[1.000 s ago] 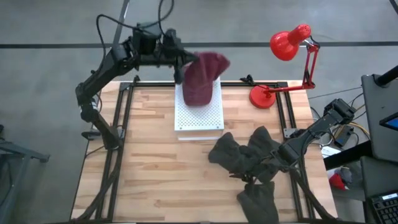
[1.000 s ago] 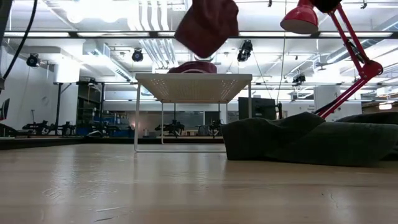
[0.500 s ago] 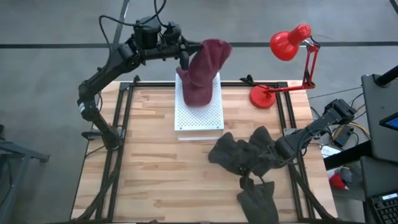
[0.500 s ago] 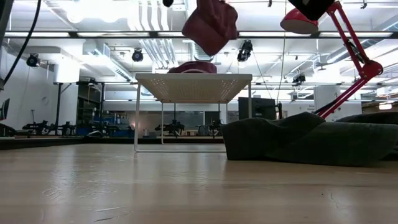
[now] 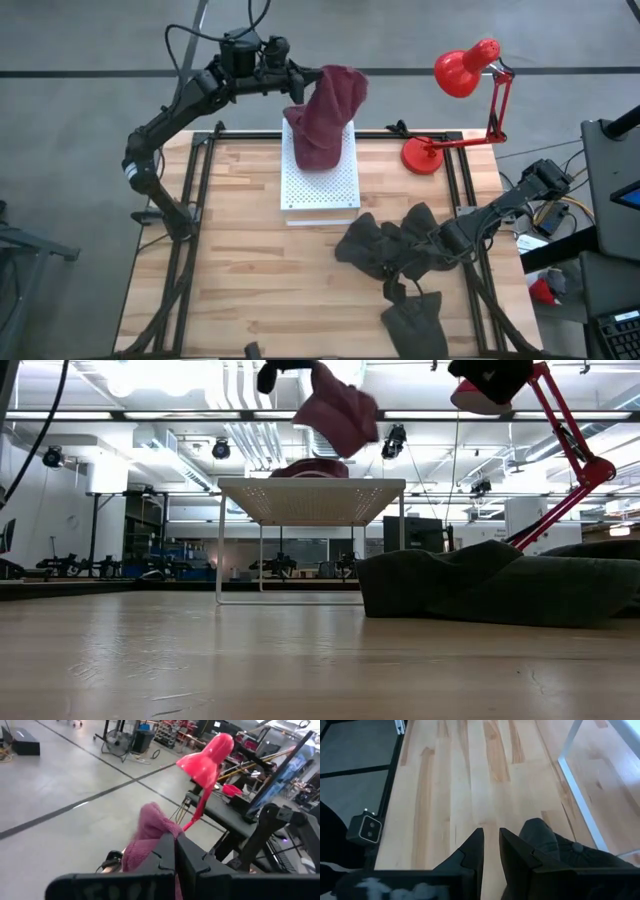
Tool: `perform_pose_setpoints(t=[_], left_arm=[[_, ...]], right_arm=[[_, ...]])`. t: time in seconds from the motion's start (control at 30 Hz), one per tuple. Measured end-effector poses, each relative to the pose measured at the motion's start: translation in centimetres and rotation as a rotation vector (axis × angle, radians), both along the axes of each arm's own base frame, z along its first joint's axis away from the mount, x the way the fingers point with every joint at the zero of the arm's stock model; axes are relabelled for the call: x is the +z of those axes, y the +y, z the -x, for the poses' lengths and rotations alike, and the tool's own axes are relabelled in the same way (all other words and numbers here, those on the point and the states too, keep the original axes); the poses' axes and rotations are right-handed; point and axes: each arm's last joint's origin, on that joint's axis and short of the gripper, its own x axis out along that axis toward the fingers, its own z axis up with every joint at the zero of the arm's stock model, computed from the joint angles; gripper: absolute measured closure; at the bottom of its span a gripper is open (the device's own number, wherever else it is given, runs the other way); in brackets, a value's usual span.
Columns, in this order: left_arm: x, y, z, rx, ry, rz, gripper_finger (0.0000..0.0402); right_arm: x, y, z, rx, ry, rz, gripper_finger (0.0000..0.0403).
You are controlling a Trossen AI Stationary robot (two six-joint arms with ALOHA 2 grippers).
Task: Pick & Place hat
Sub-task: Stack the red cap on the red caps on the shelf
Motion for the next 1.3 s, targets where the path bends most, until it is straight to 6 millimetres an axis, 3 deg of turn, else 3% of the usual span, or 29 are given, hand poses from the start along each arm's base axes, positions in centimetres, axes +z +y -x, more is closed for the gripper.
perform_pose_setpoints(t=[0.17,0.33,0.73,1.07,1.3], left_arm=[[-2.5,0.9,-0.6,0.02,0.042,0.048,0.0401],[-4.7,1.8,0.5,0.079,0.076,0.104,0.0401],[-6.4,-0.2,4.8,0.13,0.112,0.09,0.0401],[-12.1,0.3,4.3,0.098,0.283,0.139,0.0401],[-12.5,0.3,4.2,0.089,0.294,0.139,0.0401]], right_arm=[[-0.5,-0.1,0.1,-0.009,0.015,-0.009,0.0342],[-0.5,0.0,0.1,-0.005,0.017,-0.014,0.0342],[-0.4,0.0,0.1,-0.001,0.016,-0.011,0.0342],[-0.4,0.0,0.1,0.003,0.016,-0.009,0.0342],[-0.5,0.1,0.1,0.018,0.025,-0.026,0.0342]])
